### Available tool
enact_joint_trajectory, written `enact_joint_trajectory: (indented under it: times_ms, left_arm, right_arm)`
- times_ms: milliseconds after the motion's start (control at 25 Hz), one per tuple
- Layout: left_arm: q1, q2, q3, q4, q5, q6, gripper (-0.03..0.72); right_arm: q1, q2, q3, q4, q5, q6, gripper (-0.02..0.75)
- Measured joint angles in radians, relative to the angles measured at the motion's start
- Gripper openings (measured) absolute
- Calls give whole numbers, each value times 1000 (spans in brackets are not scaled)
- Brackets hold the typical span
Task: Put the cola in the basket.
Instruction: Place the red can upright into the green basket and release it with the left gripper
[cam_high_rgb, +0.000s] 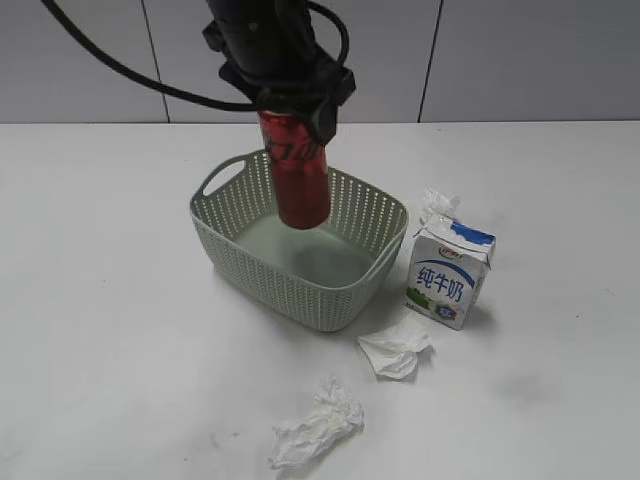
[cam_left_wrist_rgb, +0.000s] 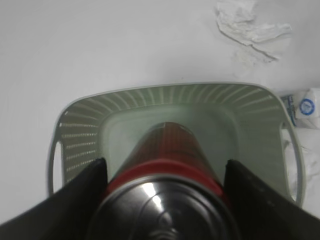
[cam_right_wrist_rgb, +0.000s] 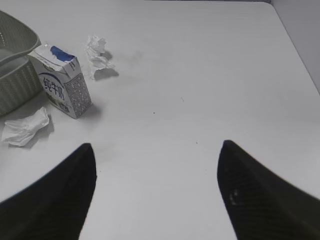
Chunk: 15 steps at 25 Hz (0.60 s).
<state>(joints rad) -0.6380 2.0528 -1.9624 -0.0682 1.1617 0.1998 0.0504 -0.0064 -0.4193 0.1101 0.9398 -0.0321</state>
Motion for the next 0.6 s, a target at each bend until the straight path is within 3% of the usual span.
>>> enact_joint_trajectory:
  times_ms: [600]
  left_arm:
    - [-1,154,6,0,-41,0,529]
  right_arm:
    - [0,0,0,0,0,0,572]
